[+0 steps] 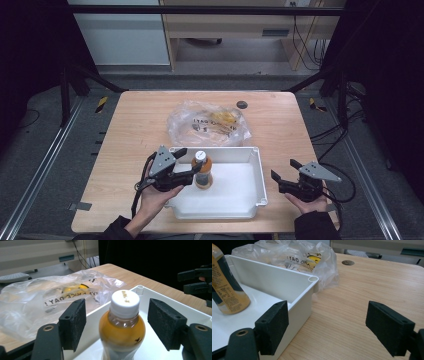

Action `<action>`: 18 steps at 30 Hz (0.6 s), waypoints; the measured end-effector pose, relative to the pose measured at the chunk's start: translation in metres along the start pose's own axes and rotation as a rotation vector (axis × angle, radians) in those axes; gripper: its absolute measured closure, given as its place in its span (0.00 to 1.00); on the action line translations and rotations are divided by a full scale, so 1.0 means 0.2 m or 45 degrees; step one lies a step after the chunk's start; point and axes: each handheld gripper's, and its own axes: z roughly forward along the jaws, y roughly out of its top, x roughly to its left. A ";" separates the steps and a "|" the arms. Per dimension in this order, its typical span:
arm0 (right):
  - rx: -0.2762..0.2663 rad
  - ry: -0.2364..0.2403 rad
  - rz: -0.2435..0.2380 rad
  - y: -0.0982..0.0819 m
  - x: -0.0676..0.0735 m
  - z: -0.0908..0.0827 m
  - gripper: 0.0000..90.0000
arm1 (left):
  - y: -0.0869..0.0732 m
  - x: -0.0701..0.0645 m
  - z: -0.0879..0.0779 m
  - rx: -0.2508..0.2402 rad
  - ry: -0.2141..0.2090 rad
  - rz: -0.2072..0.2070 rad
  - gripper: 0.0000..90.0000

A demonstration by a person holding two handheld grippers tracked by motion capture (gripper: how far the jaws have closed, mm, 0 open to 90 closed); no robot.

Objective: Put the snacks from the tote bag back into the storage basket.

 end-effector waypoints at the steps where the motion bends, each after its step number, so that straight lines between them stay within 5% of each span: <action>1: 0.001 -0.001 0.003 0.00 0.00 0.00 0.21 | 0.00 0.01 -0.01 0.003 0.003 0.001 0.34; 18: 0.030 -0.027 -0.004 0.00 0.00 0.00 0.21 | -0.15 0.21 -0.17 0.038 0.141 -0.019 0.33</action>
